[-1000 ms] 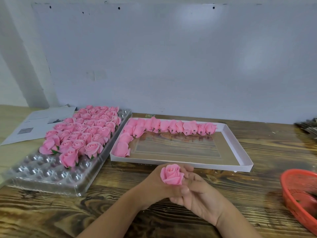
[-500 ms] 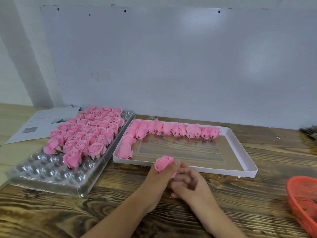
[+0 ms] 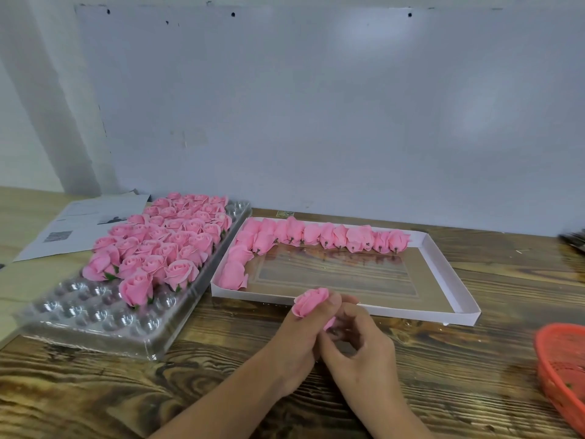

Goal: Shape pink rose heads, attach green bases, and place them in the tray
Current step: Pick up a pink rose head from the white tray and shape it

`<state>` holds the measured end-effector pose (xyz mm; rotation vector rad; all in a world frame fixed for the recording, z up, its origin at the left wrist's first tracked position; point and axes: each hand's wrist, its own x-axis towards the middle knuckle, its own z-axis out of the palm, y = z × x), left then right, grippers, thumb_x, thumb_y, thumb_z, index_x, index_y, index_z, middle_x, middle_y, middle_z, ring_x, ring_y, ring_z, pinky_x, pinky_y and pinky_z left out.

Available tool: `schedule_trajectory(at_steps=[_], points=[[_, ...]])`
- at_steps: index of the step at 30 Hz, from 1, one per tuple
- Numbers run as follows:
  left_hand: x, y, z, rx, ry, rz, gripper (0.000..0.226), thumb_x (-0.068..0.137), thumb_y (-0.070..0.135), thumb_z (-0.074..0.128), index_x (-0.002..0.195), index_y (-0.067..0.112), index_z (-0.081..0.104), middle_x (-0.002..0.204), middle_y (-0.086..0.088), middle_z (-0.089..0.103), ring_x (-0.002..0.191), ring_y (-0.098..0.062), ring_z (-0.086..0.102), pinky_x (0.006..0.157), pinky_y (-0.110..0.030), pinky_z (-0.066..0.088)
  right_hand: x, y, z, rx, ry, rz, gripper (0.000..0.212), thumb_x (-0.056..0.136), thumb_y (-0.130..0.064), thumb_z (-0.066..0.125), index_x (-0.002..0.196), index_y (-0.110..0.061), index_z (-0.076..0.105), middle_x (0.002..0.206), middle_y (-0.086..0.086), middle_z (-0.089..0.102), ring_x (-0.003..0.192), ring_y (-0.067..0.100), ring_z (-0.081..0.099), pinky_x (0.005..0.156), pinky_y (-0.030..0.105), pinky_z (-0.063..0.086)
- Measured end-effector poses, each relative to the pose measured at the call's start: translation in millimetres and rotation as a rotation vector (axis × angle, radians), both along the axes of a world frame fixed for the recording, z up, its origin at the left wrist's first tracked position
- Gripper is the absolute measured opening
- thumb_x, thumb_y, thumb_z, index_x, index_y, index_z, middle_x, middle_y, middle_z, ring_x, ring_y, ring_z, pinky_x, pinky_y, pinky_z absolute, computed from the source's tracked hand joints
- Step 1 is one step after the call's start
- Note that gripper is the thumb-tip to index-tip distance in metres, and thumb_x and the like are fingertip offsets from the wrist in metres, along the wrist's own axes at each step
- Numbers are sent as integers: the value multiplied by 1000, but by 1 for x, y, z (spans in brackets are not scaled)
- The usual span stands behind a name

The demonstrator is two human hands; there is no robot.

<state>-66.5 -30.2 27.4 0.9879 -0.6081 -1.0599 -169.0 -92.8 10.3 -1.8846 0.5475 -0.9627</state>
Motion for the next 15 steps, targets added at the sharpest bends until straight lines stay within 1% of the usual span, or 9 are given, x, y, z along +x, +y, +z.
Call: schedule_trajectory(at_steps=[3, 6, 8, 9, 12, 13, 15], points=[[1, 0, 2, -18, 6, -16, 47, 79, 49, 83, 109, 14, 75, 103, -11, 73, 99, -23, 70, 88, -33, 56, 0, 0, 1, 98, -30, 52, 43, 80, -15, 81, 102, -49, 65, 91, -11, 73, 85, 8, 71, 71, 13, 54], [3, 1, 3, -41, -8, -39, 53, 70, 51, 88, 107, 14, 77, 105, -16, 73, 99, -27, 71, 87, -34, 57, 1, -1, 3, 261, -92, 122, 36, 77, -2, 82, 97, -31, 73, 86, -2, 76, 78, 12, 72, 70, 16, 55], [4, 2, 5, -45, -43, -59, 53, 69, 51, 89, 107, 17, 78, 107, -18, 72, 100, -28, 70, 90, -35, 57, 0, -5, 6, 327, -96, 192, 33, 78, 4, 79, 101, -18, 73, 87, 7, 76, 83, 24, 73, 76, 26, 59], [4, 3, 6, -44, -70, -63, 53, 69, 52, 89, 107, 18, 77, 107, -18, 72, 101, -28, 70, 91, -36, 57, -1, -7, 7, 359, -91, 237, 32, 79, 4, 79, 104, -15, 73, 89, 11, 76, 88, 30, 73, 81, 32, 59], [6, 7, 9, -34, -150, -75, 44, 73, 55, 85, 103, 24, 77, 109, -11, 72, 103, -25, 68, 92, -38, 55, -5, -12, 10, 526, -89, 414, 35, 76, -5, 80, 109, -10, 74, 101, 22, 74, 102, 38, 70, 94, 44, 56], [6, 8, 10, -35, -171, -85, 41, 75, 55, 83, 101, 25, 77, 110, -8, 71, 105, -24, 67, 91, -37, 54, -6, -14, 11, 598, -84, 470, 37, 75, -5, 83, 110, -9, 74, 104, 26, 72, 103, 38, 69, 94, 45, 55], [6, 10, 10, -33, -213, -101, 35, 79, 55, 80, 100, 27, 77, 113, -4, 70, 108, -20, 65, 91, -33, 54, -7, -16, 10, 774, -91, 563, 44, 72, -6, 82, 115, -4, 72, 103, 28, 71, 96, 35, 70, 88, 38, 58]])
